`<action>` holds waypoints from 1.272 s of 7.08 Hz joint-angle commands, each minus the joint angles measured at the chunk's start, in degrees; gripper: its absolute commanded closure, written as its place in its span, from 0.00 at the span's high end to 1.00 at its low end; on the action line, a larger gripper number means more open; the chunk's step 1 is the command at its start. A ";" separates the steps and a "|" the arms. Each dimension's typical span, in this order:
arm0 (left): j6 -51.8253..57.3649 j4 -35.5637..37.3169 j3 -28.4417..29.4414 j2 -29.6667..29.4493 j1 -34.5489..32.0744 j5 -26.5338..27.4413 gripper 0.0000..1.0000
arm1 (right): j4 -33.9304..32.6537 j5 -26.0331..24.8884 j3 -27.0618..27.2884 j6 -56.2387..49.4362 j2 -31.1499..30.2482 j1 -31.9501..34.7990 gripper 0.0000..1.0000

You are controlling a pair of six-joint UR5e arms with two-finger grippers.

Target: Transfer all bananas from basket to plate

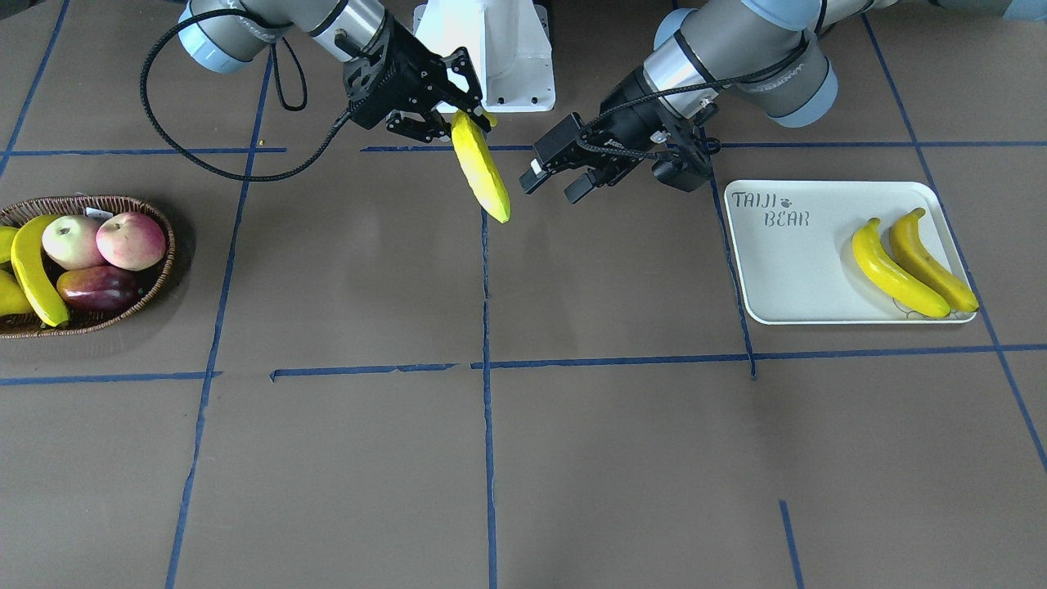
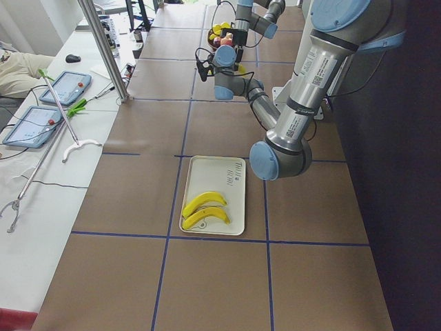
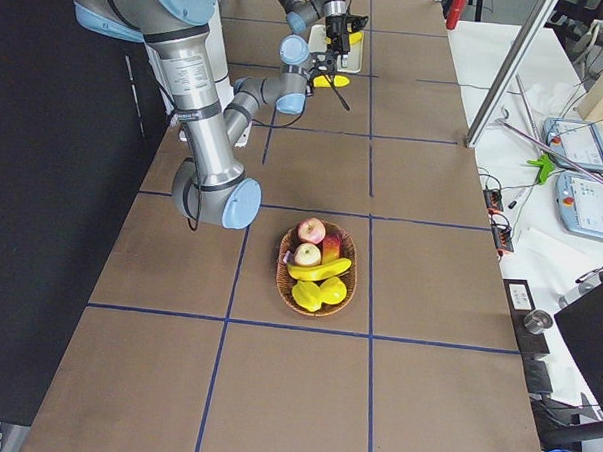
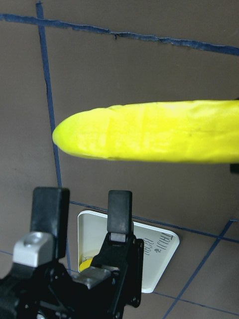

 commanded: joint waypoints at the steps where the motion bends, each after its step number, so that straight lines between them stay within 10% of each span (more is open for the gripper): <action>1: -1.38 0.10 0.46 -1.01 0.87 0.11 0.99 | 0.10 -0.35 -0.04 0.06 0.08 -0.37 0.02; 6: -1.55 0.18 0.81 -1.89 4.48 2.58 0.87 | 0.01 -2.54 -0.13 0.06 0.87 -1.60 0.02; 7: -1.64 0.27 0.54 -2.06 4.48 2.58 0.79 | 0.01 -2.54 -0.13 0.06 0.87 -1.60 0.02; 9: -4.98 0.45 0.02 -2.06 4.57 4.15 0.31 | -0.08 -2.54 -0.13 -0.02 0.87 -1.77 0.02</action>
